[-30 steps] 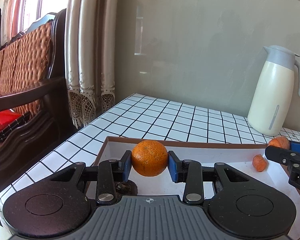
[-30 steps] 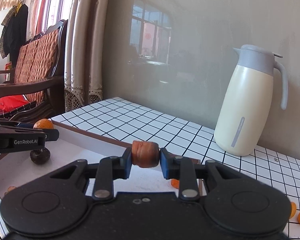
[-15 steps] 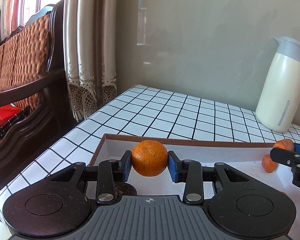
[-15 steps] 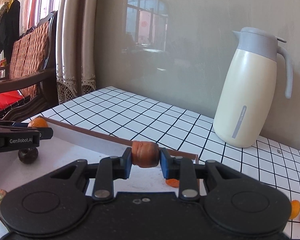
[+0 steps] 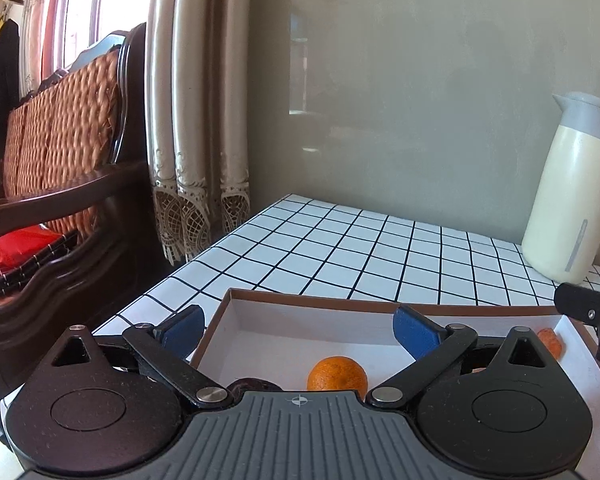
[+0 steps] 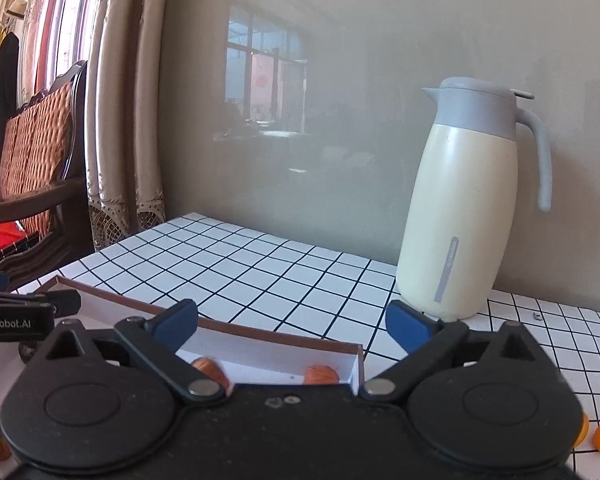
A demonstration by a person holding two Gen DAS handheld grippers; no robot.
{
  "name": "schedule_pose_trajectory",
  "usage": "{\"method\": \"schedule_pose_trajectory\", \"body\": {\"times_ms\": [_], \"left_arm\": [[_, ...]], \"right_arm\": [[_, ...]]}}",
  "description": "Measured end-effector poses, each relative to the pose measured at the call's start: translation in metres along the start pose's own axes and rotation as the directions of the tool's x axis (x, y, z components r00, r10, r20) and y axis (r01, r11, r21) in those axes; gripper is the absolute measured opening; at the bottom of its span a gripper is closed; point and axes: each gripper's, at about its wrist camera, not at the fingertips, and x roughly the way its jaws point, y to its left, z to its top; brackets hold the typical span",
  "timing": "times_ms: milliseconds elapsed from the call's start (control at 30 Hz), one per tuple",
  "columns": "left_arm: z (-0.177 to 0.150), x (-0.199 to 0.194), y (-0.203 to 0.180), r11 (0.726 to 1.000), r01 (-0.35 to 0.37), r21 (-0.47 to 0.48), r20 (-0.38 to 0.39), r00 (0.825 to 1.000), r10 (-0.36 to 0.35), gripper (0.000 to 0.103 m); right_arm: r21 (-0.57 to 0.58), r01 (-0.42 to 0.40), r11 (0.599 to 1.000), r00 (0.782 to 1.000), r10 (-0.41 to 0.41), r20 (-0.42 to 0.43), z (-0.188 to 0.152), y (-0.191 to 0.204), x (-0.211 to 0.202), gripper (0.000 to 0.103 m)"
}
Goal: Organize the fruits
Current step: 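Open both tools to drop the orange and carrot piece into the box, then move both open tools back toward the remaining fruits on the table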
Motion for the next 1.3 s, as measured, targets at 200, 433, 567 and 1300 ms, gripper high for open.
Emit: {"method": "schedule_pose_trajectory", "body": {"times_ms": [200, 433, 567, 1300], "left_arm": [[-0.001, -0.002, -0.001, 1.000, 0.011, 0.000, 0.002, 1.000, -0.011, 0.100], [-0.001, -0.006, -0.001, 1.000, 0.013, -0.001, 0.005, 1.000, -0.013, 0.100], [-0.002, -0.013, -0.002, 1.000, 0.020, -0.011, 0.006, 1.000, -0.019, 0.100], [-0.038, -0.107, -0.035, 0.996, 0.093, 0.012, 0.075, 0.993, -0.093, 0.100]], "right_arm": [[0.003, -0.003, 1.000, 1.000, 0.003, -0.006, 0.000, 0.001, 0.000, 0.095], [0.005, -0.002, 1.000, 1.000, 0.002, -0.005, 0.000, 0.001, -0.003, 0.095], [0.010, -0.001, 1.000, 1.000, 0.001, 0.001, -0.001, 0.000, -0.012, 0.095], [0.012, 0.075, 0.997, 0.996, -0.075, 0.052, -0.032, -0.031, -0.115, 0.095]]}}
